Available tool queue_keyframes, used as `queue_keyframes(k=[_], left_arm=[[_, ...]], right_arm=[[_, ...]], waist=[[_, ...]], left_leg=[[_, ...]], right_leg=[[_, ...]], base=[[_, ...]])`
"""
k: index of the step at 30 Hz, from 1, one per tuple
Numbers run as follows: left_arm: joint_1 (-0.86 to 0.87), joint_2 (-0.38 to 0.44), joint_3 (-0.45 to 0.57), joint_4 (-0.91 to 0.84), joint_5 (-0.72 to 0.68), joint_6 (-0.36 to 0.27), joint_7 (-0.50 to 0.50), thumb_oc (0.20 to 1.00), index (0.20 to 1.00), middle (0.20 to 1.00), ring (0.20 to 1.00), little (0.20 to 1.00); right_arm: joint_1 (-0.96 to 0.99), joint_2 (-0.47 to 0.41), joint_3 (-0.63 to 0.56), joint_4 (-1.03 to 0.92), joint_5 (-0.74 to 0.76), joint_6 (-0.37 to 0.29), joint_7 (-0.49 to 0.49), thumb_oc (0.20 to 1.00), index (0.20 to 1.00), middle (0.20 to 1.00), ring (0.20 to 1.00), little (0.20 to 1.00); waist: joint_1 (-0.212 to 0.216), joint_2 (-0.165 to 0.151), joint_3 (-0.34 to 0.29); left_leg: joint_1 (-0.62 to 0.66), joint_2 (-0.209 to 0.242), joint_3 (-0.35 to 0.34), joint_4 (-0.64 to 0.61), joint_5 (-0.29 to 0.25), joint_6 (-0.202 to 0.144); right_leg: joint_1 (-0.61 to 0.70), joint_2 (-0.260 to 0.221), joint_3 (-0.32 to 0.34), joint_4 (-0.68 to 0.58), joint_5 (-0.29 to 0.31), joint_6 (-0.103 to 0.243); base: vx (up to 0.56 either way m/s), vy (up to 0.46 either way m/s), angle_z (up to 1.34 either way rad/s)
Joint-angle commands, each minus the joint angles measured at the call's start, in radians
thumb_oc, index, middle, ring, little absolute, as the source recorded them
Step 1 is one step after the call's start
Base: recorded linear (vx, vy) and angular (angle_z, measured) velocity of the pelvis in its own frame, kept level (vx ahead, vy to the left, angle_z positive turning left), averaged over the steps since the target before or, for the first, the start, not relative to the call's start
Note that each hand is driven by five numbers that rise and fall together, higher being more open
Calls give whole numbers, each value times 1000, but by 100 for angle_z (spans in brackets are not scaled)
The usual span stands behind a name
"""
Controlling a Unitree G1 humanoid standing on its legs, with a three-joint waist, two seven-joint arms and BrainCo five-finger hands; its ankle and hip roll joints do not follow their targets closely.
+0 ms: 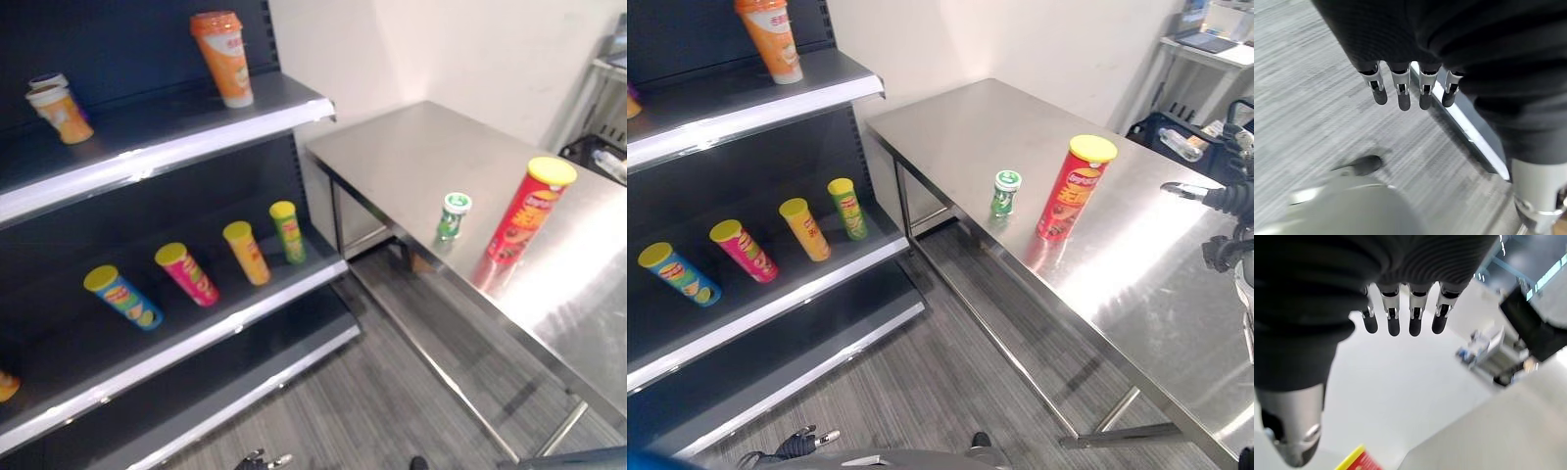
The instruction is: Put the goods on the table back onto the shelves and tidy them up.
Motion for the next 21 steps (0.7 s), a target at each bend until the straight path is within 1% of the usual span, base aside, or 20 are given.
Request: queue_keyframes(k=[1, 2, 6, 13, 17, 21], left_arm=[[-58, 57, 14, 33, -63, -24, 0, 1000, 1000, 1000, 1000, 1000], [-54, 56, 16, 38, -66, -25, 1, 1000, 1000, 1000, 1000, 1000], [-44, 50, 11, 39, -72, -24, 2, 1000, 1000, 1000, 1000, 1000], [-36, 45, 5, 29, -79, -24, 4, 1000, 1000, 1000, 1000, 1000], [-36, 44, 5, 31, -84, -23, 6, 1000, 1000, 1000, 1000, 1000], [-36, 43, 2, 34, -85, -24, 12, 1000, 1000, 1000, 1000, 1000]], right_arm=[[-75, -43, 37, -4, 36, -23, 10, 1000, 1000, 1000, 1000, 1000], [-96, -50, 64, -2, 32, -21, 15, 1000, 1000, 1000, 1000, 1000], [-124, -63, 103, 14, 24, -17, 26, 1000, 1000, 1000, 1000, 1000], [-152, -73, 163, 29, 12, -7, 48, 1000, 1000, 1000, 1000, 1000], [-165, -79, 190, 45, -4, -1, 53, 1000, 1000, 1000, 1000, 1000], [-210, -81, 245, 75, -48, 5, 41, 1000, 1000, 1000, 1000, 1000]], waist=[[28, -63, 9], [34, -63, 12], [47, -63, 12], [59, -62, 13], [62, -65, 13], [66, -68, 15]], left_leg=[[-2, 43, 37, 20, -3, -75], [-8, 47, 28, 21, 3, -80], [-16, 53, 12, 21, 13, -88], [-25, 61, -7, 19, 26, -99], [-27, 64, -10, 18, 28, -101], [-26, 68, -10, 17, 29, -102]], right_leg=[[29, -17, 19, 79, -124, 25], [31, -15, 8, 80, -127, 22], [41, -12, -16, 82, -134, 18], [49, -7, -45, 84, -140, 13], [52, -6, -53, 85, -142, 13], [56, -5, -58, 85, -145, 11]], base=[[-5, -52, 21], [-4, -47, 25], [8, -45, 22], [4, -29, 11], [2, -24, 14], [2, -10, 3]])
